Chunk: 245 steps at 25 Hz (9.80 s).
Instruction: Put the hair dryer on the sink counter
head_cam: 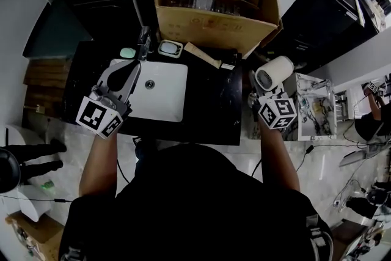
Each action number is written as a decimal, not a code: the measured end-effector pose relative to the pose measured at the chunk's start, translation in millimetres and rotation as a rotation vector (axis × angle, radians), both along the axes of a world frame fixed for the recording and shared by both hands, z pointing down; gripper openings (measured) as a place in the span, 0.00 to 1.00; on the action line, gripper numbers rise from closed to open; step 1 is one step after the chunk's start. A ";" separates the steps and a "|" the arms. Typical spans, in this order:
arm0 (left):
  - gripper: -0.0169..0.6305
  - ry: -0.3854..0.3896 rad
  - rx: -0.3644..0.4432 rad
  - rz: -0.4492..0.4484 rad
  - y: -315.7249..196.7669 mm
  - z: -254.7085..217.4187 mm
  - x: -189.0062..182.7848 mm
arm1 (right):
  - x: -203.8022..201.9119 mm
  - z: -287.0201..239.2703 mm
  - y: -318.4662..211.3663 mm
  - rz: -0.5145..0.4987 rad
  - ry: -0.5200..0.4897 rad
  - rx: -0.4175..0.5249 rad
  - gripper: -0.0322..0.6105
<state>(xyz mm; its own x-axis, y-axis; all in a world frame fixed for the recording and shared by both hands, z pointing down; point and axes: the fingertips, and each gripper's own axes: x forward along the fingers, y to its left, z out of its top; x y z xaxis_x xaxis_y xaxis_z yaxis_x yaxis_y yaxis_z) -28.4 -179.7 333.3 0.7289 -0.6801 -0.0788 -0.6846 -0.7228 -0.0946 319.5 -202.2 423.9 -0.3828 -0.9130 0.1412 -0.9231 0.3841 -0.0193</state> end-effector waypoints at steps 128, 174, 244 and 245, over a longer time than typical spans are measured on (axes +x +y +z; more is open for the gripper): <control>0.05 -0.119 -0.087 0.043 -60.6 41.8 -43.9 | -144.3 330.6 -79.8 -0.923 1.114 -0.662 0.32; 0.05 -0.121 -0.101 0.053 -47.5 43.8 -67.7 | -139.5 323.6 -85.5 -0.881 1.107 -0.701 0.44; 0.05 -0.136 -0.003 0.359 -30.7 19.9 -13.7 | -96.0 86.5 -7.3 0.012 0.368 -0.313 0.07; 0.05 -0.135 -0.006 0.362 -29.8 20.3 -13.0 | -91.2 85.0 -3.5 0.036 0.371 -0.313 0.07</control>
<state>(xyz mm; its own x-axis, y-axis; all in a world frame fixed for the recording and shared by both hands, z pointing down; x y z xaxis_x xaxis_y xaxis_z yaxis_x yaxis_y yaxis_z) -41.4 -209.5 353.6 0.9254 -0.3771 0.0375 -0.3668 -0.9162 -0.1611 228.3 -205.7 508.8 -0.2241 -0.8165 0.5320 -0.9021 0.3804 0.2038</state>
